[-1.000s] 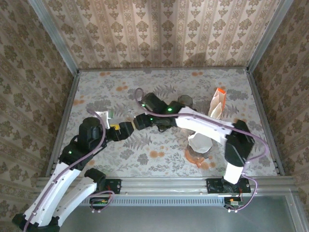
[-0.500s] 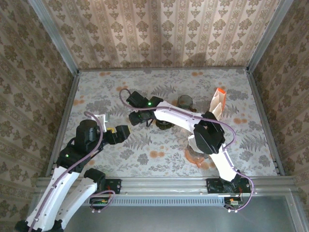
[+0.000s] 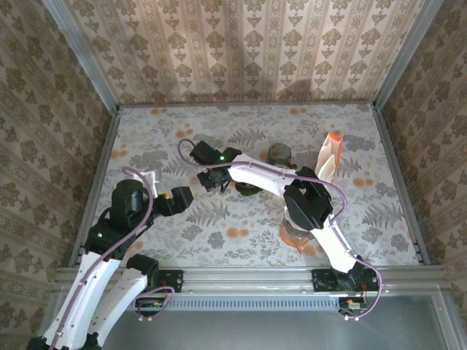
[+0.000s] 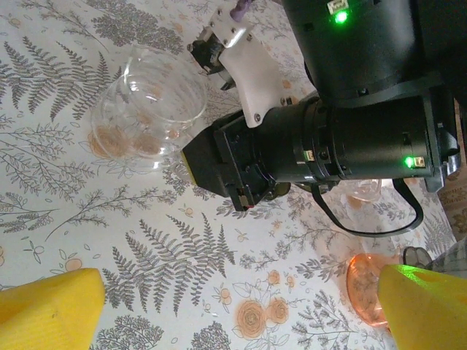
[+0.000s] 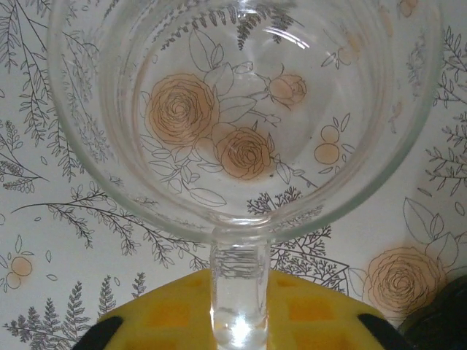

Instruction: Place the coffee filter in the dripper

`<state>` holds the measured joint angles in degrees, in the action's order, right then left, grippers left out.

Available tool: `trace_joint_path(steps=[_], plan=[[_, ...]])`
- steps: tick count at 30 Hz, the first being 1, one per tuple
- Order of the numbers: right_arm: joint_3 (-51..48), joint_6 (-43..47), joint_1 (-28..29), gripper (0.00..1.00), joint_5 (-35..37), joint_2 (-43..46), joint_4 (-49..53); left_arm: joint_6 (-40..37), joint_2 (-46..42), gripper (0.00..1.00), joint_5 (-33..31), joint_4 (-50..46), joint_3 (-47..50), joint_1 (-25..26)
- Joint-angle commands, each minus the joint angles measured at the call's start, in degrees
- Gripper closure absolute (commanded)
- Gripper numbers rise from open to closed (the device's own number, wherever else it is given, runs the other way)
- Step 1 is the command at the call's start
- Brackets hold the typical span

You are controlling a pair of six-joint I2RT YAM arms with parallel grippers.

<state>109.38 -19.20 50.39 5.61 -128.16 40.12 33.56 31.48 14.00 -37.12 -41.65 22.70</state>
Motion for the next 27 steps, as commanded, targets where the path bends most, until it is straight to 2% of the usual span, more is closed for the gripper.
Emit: trace_joint_path(steps=[1, 9, 16, 21, 27], plan=[[-5.26, 0.11, 1.38, 0.86, 0.91, 5.86, -0.04, -0.79, -0.59, 0.02, 1.03, -0.56, -1.74, -0.81], [-21.7, -4.04, 6.68, 0.85, 4.02, 19.65, -1.77, 0.44, -0.99, 0.02, 0.68, 0.36, -0.56, -2.25], [-33.71, -7.39, 12.02, 0.84, 7.4, 28.86, -0.78, 1.65, 0.34, 0.04, 4.07, 2.88, 1.77, -3.97], [-41.11, -10.93, 13.51, 0.84, 8.79, 32.55, -1.01, 2.95, 1.64, 0.05, 8.29, 6.58, 4.57, -5.18], [-43.93, -13.65, 13.77, 0.83, 12.4, 34.37, 0.4, 4.64, 4.31, 0.06, 12.06, 11.0, 6.95, -5.82]])
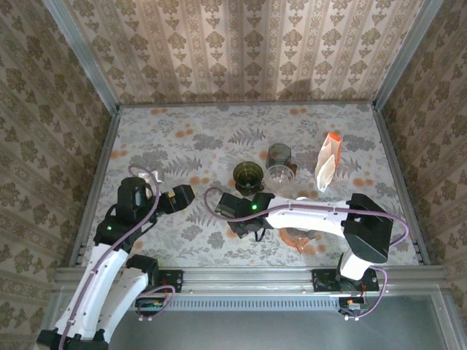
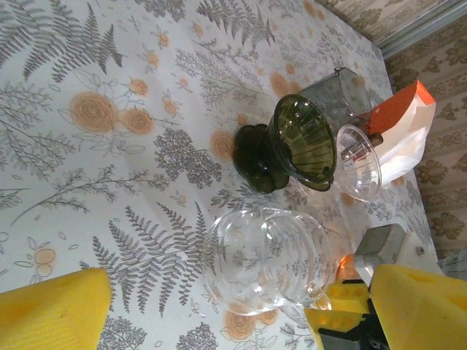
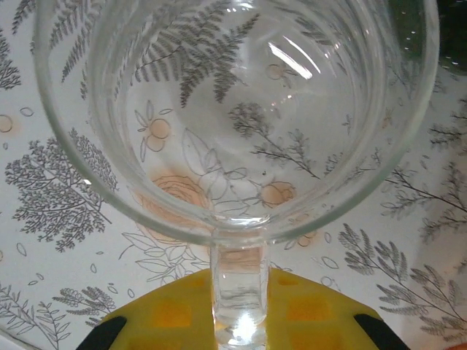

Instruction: Place the coffee filter in the dripper

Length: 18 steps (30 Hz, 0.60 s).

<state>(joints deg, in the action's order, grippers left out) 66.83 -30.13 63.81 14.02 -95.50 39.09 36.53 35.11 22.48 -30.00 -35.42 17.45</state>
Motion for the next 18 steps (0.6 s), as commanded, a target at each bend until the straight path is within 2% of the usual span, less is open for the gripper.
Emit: trace_joint_path(steps=[1, 5, 10, 15, 18], plan=[[-1.65, -2.89, 0.39, 0.81, 4.16, 1.97, 1.43, 1.86, 1.04, 0.07, 4.04, 4.47, 1.02, -0.64], [-2.48, -3.36, 0.44, 0.68, 4.53, 3.04, 0.74, 2.55, 2.14, 0.09, 6.08, 6.88, 2.14, -0.67], [-2.88, -2.94, 0.61, 0.57, 4.74, 4.34, -1.05, 3.43, 4.45, 0.17, 8.41, 10.04, 2.98, -0.67], [-2.75, -2.14, 0.96, 0.38, 6.18, 9.19, -2.71, 4.66, 8.05, 0.22, 10.57, 14.62, 2.92, -0.59], [-0.71, -1.37, 0.17, 0.3, 7.89, 12.29, -1.38, 5.68, 12.13, 0.27, 10.41, 18.83, 2.43, 0.47]])
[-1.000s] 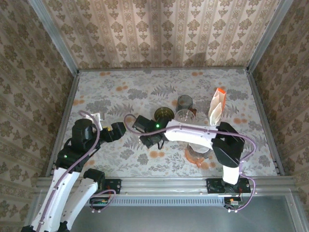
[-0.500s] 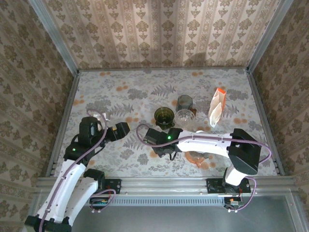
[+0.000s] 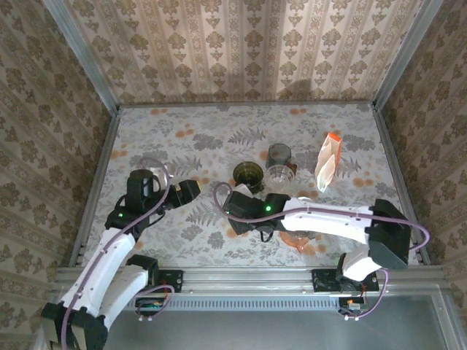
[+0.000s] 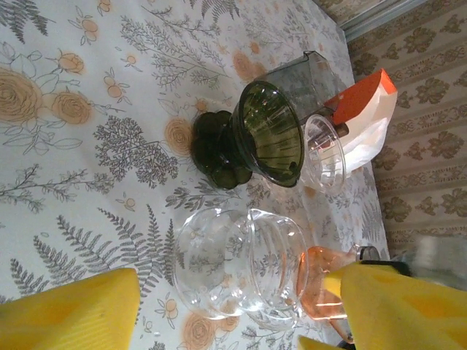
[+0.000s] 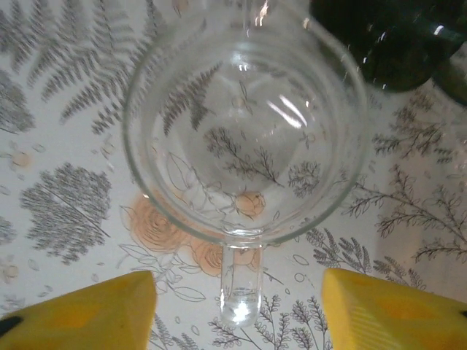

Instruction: Place the coffee filter in the dripper

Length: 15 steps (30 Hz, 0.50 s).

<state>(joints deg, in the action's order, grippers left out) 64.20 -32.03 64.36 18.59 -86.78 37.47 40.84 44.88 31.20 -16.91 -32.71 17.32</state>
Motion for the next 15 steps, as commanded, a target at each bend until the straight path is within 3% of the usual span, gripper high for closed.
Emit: trace_joint_path(steps=[1, 7, 15], plan=[[2.69, 0.78, -1.05, 0.28, 3.35, 4.57, 0.7, 1.43, 4.26, 0.29, 1.41, 7.51, -0.77, 1.67], [5.24, 1.92, -6.58, 0.25, 3.68, 10.51, 2.25, -1.7, 20.33, 0.37, -4.92, 12.81, -9.08, 10.67], [2.82, 1.66, -8.91, 0.24, 5.33, 17.89, 3.65, -6.77, 39.41, 0.41, -9.6, 12.31, -22.31, 14.5]])
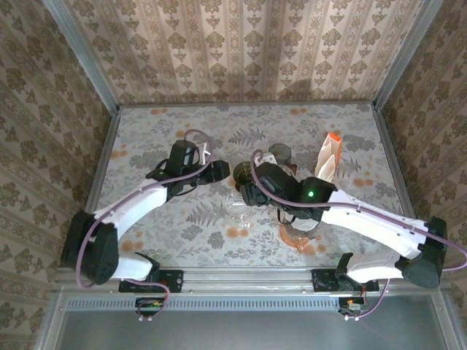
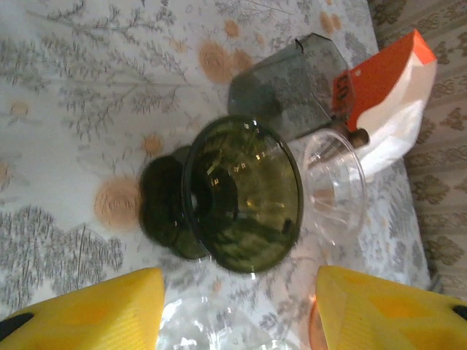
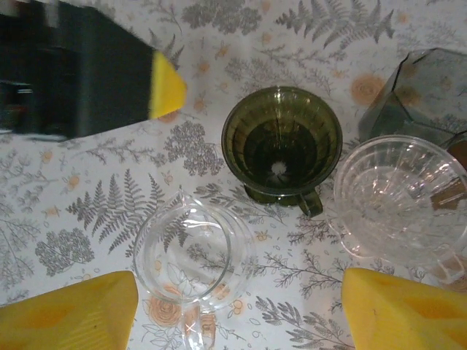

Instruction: Place the coffee filter in the dripper

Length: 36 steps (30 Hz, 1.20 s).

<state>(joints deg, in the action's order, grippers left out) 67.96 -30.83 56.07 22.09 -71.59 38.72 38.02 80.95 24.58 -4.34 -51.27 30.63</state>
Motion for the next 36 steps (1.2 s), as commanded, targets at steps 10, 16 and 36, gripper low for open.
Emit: trace_joint_path(steps=[10, 16, 36], plan=[[-6.64, -0.38, -3.4, 0.23, 2.91, 12.74, 4.07, -7.2, 17.68, 0.49, -5.24, -4.07, -13.57, 3.67], [-8.16, -0.11, -5.04, 0.22, 2.88, 15.97, 4.9, -8.05, 20.99, 0.62, -6.12, -6.29, -14.7, 4.61], [-11.52, -0.05, -7.81, 0.2, 1.62, 18.8, 3.19, -12.29, 9.99, 1.0, -6.95, -21.88, -21.06, 2.83]])
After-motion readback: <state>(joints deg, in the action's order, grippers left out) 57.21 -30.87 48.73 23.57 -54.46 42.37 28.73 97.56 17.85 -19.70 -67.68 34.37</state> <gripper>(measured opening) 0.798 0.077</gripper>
